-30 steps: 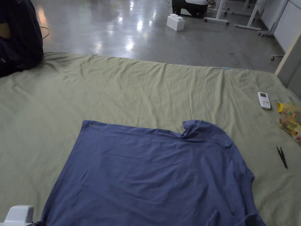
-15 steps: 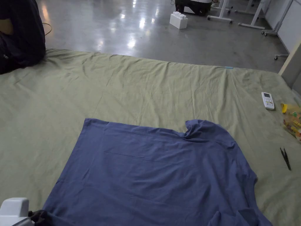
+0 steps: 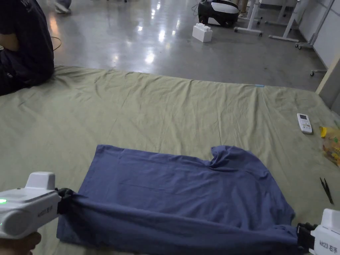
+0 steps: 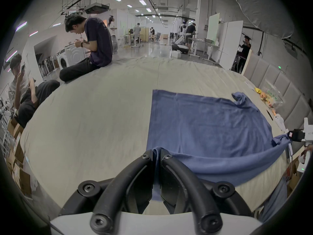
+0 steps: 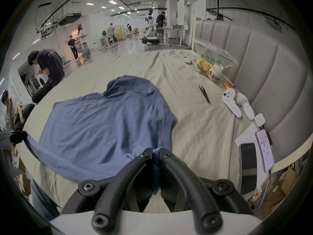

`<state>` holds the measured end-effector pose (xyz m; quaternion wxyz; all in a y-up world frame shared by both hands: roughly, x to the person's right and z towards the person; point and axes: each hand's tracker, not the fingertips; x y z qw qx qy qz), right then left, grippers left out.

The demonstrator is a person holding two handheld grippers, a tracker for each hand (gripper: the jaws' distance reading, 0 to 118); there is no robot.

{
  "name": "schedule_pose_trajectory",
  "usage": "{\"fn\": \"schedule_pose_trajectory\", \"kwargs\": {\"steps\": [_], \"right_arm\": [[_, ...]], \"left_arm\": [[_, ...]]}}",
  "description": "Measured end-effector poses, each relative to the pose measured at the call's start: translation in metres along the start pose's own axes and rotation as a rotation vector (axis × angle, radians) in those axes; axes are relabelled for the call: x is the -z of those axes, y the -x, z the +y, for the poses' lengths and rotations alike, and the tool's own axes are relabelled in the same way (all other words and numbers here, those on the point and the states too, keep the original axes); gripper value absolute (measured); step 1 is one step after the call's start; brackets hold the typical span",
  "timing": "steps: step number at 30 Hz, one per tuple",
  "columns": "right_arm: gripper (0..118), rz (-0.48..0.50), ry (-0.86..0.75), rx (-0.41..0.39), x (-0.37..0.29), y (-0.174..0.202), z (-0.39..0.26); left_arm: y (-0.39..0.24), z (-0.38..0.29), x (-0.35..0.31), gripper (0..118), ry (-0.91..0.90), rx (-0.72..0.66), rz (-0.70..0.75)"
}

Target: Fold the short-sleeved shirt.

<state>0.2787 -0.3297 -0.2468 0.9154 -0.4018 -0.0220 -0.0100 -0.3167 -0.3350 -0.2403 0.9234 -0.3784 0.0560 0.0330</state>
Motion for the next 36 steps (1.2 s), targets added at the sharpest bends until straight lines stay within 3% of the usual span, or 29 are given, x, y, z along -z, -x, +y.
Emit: {"fn": "schedule_pose_trajectory", "kwargs": {"steps": [4, 13, 17, 19, 20, 22, 23, 28, 32, 34, 36], "right_arm": [[7, -0.022, -0.007, 0.01, 0.035, 0.0, 0.025], [8, -0.065, 0.068, -0.124, 0.11, 0.018, 0.033], [14, -0.061, 0.066, -0.16, 0.111, 0.024, 0.026], [34, -0.074, 0.026, -0.188, 0.109, 0.023, 0.023], [51, -0.076, 0.007, -0.183, 0.106, 0.023, 0.022], [75, -0.044, -0.077, -0.151, 0.092, 0.025, 0.022], [79, -0.031, -0.117, -0.138, 0.077, 0.029, 0.025], [79, 0.018, -0.374, -0.096, 0.024, 0.057, 0.027], [78, 0.001, -0.587, -0.086, -0.015, 0.087, 0.026], [70, 0.013, -0.661, -0.082, -0.033, 0.1, 0.025], [45, 0.021, -0.714, -0.112, -0.039, 0.109, 0.025]], "left_arm": [[-0.01, 0.024, 0.027, 8, -0.006, 0.012, 0.008], [-0.034, 0.026, 0.086, 8, 0.068, 0.076, 0.048], [-0.042, 0.022, 0.089, 8, 0.087, 0.08, 0.056], [-0.045, 0.021, 0.08, 11, 0.063, 0.071, 0.065], [-0.047, 0.02, 0.075, 20, 0.048, 0.069, 0.069], [-0.049, 0.023, 0.064, 49, 0.017, 0.062, 0.065], [-0.051, 0.022, 0.057, 66, -0.011, 0.06, 0.053], [-0.072, 0.024, 0.011, 69, -0.184, 0.041, 0.027], [-0.085, 0.022, -0.017, 68, -0.357, 0.011, 0.036], [-0.093, 0.022, -0.039, 65, -0.418, 0.001, 0.043], [-0.1, 0.019, -0.058, 47, -0.495, -0.003, 0.042]]}}
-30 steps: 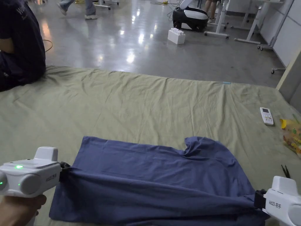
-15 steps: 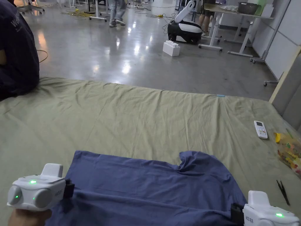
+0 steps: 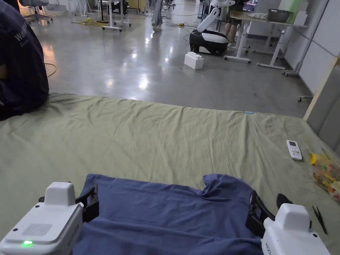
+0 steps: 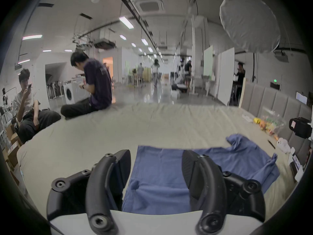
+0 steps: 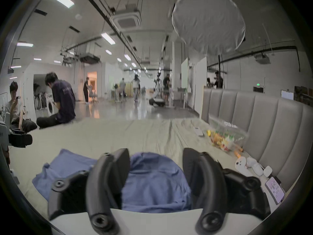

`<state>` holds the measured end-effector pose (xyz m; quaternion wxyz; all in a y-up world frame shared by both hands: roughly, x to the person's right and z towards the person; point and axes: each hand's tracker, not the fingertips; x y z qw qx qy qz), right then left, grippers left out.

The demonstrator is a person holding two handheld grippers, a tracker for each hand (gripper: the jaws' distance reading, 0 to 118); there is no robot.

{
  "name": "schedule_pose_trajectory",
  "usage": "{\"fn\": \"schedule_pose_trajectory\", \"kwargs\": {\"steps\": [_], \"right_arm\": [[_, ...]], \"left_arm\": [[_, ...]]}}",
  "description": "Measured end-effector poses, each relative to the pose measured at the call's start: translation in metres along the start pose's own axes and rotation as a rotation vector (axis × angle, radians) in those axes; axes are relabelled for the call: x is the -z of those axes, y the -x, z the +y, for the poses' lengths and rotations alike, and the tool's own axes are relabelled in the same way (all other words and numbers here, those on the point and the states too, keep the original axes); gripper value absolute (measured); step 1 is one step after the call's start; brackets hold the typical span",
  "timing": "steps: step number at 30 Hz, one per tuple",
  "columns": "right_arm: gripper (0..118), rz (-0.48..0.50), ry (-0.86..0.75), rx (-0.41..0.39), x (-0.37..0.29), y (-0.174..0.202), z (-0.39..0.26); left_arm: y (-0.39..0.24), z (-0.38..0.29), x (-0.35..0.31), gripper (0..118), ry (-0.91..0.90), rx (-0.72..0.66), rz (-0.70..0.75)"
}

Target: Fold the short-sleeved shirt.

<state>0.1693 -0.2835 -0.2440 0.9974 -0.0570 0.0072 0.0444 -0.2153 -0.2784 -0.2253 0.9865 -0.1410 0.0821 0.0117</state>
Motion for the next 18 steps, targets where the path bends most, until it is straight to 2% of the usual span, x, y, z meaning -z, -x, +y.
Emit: {"fn": "schedule_pose_trajectory", "kwargs": {"steps": [2, 4, 5, 6, 8, 9, 10, 11, 12, 16, 18], "right_arm": [[18, -0.011, -0.015, 0.007, -0.006, 0.008, 0.006], [15, -0.021, -0.025, 0.02, -0.011, 0.015, 0.011], [4, -0.019, -0.032, 0.024, -0.011, 0.017, 0.012], [2, -0.024, -0.032, 0.029, -0.011, 0.02, 0.012], [0, -0.065, -0.116, -0.064, -0.017, 0.027, 0.018], [0, -0.032, -0.069, -0.012, -0.016, 0.027, 0.015], [0, -0.016, -0.078, -0.005, -0.018, 0.027, 0.015], [0, -0.017, -0.082, -0.003, -0.021, 0.03, 0.014], [0, -0.014, -0.108, -0.048, -0.023, 0.032, 0.016], [0, -0.008, -0.104, -0.044, -0.029, 0.035, 0.015], [0, -0.006, -0.105, -0.037, -0.031, 0.034, 0.014]], "left_arm": [[0.006, -0.001, 0.0, 16, -0.044, 0.02, 0.013], [0.002, 0.006, -0.009, 12, -0.07, 0.054, 0.048], [0.005, 0.005, -0.008, 6, -0.078, 0.056, 0.039], [0.007, 0.006, -0.009, 6, -0.086, 0.059, 0.028], [0.007, 0.009, -0.013, 5, -0.091, 0.067, 0.057], [0.009, 0.007, -0.013, 5, -0.091, 0.061, 0.051], [0.013, 0.006, -0.015, 5, -0.097, 0.045, 0.038], [0.015, 0.005, -0.016, 5, -0.101, 0.038, 0.038], [0.017, 0.004, -0.017, 4, -0.101, 0.04, 0.04], [0.03, -0.006, -0.022, 4, -0.098, 0.07, 0.027], [0.035, -0.012, -0.02, 4, -0.032, 0.085, 0.036]]}}
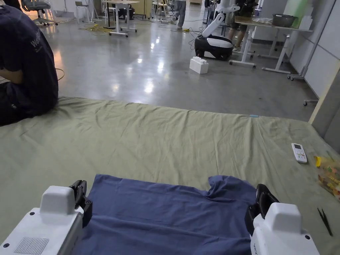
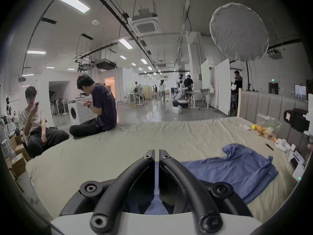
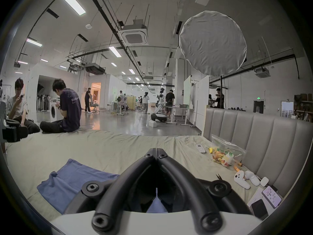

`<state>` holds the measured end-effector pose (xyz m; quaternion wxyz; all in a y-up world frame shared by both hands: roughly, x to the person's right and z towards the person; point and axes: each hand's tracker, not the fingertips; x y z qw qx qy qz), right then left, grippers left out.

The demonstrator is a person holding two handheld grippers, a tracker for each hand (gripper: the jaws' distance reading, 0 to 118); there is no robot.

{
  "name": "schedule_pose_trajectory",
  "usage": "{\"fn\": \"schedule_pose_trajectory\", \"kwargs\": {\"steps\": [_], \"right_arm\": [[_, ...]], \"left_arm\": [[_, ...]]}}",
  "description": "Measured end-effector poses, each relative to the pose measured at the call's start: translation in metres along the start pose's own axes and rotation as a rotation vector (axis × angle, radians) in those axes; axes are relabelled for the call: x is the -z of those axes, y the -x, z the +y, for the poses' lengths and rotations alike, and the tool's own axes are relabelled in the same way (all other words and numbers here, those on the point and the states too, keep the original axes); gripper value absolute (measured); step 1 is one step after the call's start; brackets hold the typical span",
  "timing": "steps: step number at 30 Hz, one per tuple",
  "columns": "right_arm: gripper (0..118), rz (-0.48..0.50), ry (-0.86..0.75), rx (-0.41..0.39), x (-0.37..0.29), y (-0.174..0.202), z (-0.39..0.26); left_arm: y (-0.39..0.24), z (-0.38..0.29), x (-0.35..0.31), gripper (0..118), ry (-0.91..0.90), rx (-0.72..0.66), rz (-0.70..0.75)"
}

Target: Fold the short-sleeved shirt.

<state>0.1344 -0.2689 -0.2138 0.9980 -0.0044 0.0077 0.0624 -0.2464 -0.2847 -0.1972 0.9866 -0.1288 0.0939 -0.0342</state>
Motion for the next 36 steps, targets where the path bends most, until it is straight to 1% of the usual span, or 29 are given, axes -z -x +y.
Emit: {"fn": "schedule_pose_trajectory", "kwargs": {"steps": [2, 4, 5, 6, 8, 10, 11, 12, 13, 14, 15, 16, 18, 19, 22, 23, 25, 26, 27, 29, 30, 31, 32, 34, 36], "right_arm": [[0, 0.003, 0.009, 0.004, -0.001, 0.001, -0.001], [0, 0.009, 0.022, 0.011, -0.002, 0.0, -0.005], [0, 0.011, 0.028, 0.013, -0.003, 0.0, -0.007], [0, 0.01, 0.039, 0.012, -0.004, 0.0, -0.008], [0, 0.014, 0.058, 0.012, -0.004, -0.001, -0.014], [0, 0.026, 0.093, 0.016, -0.005, -0.002, -0.02], [0, 0.024, 0.11, 0.022, -0.005, -0.002, -0.024], [0, 0.024, 0.096, 0.0, -0.006, -0.002, -0.025], [0, 0.025, 0.113, 0.006, -0.007, -0.003, -0.028], [0, 0.022, 0.121, 0.007, -0.008, -0.005, -0.03], [0, 0.021, 0.12, -0.003, -0.008, -0.006, -0.032], [0, 0.017, 0.148, 0.01, -0.008, -0.008, -0.036], [0, 0.008, 0.156, -0.001, -0.009, -0.012, -0.04], [0, 0.004, 0.173, 0.007, -0.009, -0.016, -0.044], [0, -0.013, 0.213, 0.01, -0.01, -0.024, -0.053], [0, -0.019, 0.225, 0.012, -0.011, -0.028, -0.056], [0, -0.033, 0.247, 0.021, -0.015, -0.036, -0.061], [0, -0.042, 0.257, 0.022, -0.016, -0.04, -0.064], [0, -0.055, 0.275, 0.018, -0.017, -0.044, -0.067], [0, -0.074, 0.31, 0.006, -0.018, -0.056, -0.074], [0, -0.081, 0.344, 0.006, -0.017, -0.063, -0.078], [0, -0.09, 0.382, 0.011, -0.016, -0.07, -0.083], [0, -0.09, 0.401, 0.001, -0.015, -0.077, -0.088], [1, -0.102, 0.48, -0.026, -0.011, -0.095, -0.099], [3, -0.106, 0.581, -0.02, -0.004, -0.111, -0.112]], "left_arm": [[0.012, -0.01, 0.007, 4, 0.069, -0.013, -0.022], [0.019, -0.021, 0.014, 4, 0.147, -0.015, -0.008], [0.025, -0.028, 0.021, 4, 0.217, -0.01, -0.016], [0.03, -0.035, 0.026, 4, 0.247, -0.014, -0.006], [0.038, -0.051, 0.04, 4, 0.378, -0.048, -0.043], [0.044, -0.067, 0.057, 7, 0.501, -0.044, -0.023], [0.043, -0.073, 0.062, 17, 0.539, -0.029, -0.011], [0.044, -0.08, 0.068, 28, 0.571, -0.016, 0.012], [0.046, -0.087, 0.074, 43, 0.594, -0.013, 0.015], [0.048, -0.092, 0.081, 65, 0.622, -0.021, 0.014], [0.042, -0.09, 0.077, 74, 0.645, -0.03, 0.021], [0.04, -0.092, 0.079, 75, 0.674, -0.044, 0.004], [0.04, -0.101, 0.092, 75, 0.733, -0.051, -0.029], [0.044, -0.113, 0.108, 75, 0.77, -0.025, -0.032], [0.039, -0.13, 0.126, 75, 0.84, 0.068, -0.016], [0.037, -0.131, 0.127, 75, 0.813, 0.041, -0.031], [0.032, -0.127, 0.123, 73, 0.778, 0.034, -0.024], [0.028, -0.127, 0.122, 63, 0.754, 0.033, -0.052], [0.018, -0.118, 0.097, 50, 0.736, 0.039, -0.083], [0.006, -0.119, 0.088, 28, 0.717, 0.086, -0.09], [0.003, -0.119, 0.087, 20, 0.716, 0.093, -0.108], [0.001, -0.114, 0.08, 14, 0.715, 0.093, -0.111], [-0.001, -0.111, 0.077, 10, 0.717, 0.09, -0.109], [-0.002, -0.107, 0.072, 8, 0.715, 0.078, -0.107], [0.003, -0.1, 0.066, 8, 0.707, 0.066, -0.11]]}}
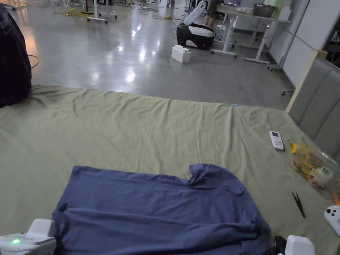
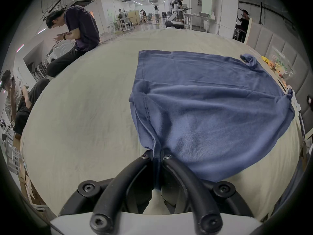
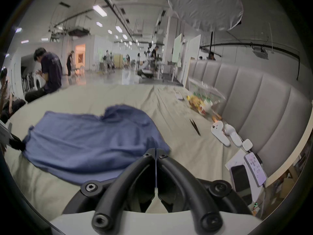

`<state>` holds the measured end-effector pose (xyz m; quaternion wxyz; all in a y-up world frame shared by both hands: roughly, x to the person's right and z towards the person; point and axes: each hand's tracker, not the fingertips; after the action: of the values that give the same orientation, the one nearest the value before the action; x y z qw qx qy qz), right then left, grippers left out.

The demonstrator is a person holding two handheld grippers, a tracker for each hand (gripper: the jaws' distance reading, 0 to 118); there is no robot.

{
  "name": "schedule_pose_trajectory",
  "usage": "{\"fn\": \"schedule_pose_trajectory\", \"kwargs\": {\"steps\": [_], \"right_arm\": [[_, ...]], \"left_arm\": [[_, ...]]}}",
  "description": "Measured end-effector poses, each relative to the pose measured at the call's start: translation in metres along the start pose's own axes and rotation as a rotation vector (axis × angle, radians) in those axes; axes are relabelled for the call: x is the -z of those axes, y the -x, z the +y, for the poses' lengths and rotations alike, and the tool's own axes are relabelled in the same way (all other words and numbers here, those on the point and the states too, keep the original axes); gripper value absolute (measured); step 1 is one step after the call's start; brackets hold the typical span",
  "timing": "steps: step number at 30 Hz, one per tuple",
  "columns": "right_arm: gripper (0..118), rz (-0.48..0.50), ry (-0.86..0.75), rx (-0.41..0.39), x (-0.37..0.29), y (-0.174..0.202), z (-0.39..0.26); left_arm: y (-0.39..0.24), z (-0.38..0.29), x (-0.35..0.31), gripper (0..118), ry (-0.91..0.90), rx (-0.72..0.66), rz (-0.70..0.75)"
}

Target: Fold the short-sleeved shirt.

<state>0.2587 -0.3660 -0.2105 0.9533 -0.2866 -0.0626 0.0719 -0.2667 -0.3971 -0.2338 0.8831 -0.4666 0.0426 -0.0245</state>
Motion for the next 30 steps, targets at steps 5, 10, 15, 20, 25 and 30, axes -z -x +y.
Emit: {"fn": "schedule_pose_trajectory", "kwargs": {"steps": [5, 10, 15, 20, 25, 30], "right_arm": [[55, 0.033, 0.201, 0.026, 0.034, -0.033, -0.013], [68, 0.07, 0.269, -0.014, 0.043, -0.025, -0.002], [85, 0.147, 0.3, 0.013, 0.07, -0.01, 0.009], [85, 0.088, 0.438, -0.124, 0.097, 0.015, 0.002], [28, 0.174, 0.397, -0.042, 0.094, 0.012, -0.008], [11, 0.184, 0.389, -0.088, 0.09, 0.011, -0.009]], "left_arm": [[0.01, -0.003, -0.017, 8, -0.036, -0.023, -0.015], [0.016, -0.005, -0.026, 8, -0.061, -0.022, -0.024], [0.027, -0.006, -0.008, 8, -0.057, -0.018, -0.023], [0.033, -0.009, 0.001, 8, -0.056, -0.032, -0.021], [0.038, -0.011, 0.007, 8, -0.057, -0.056, -0.026], [0.039, -0.012, 0.009, 8, -0.065, -0.067, -0.026]]}}
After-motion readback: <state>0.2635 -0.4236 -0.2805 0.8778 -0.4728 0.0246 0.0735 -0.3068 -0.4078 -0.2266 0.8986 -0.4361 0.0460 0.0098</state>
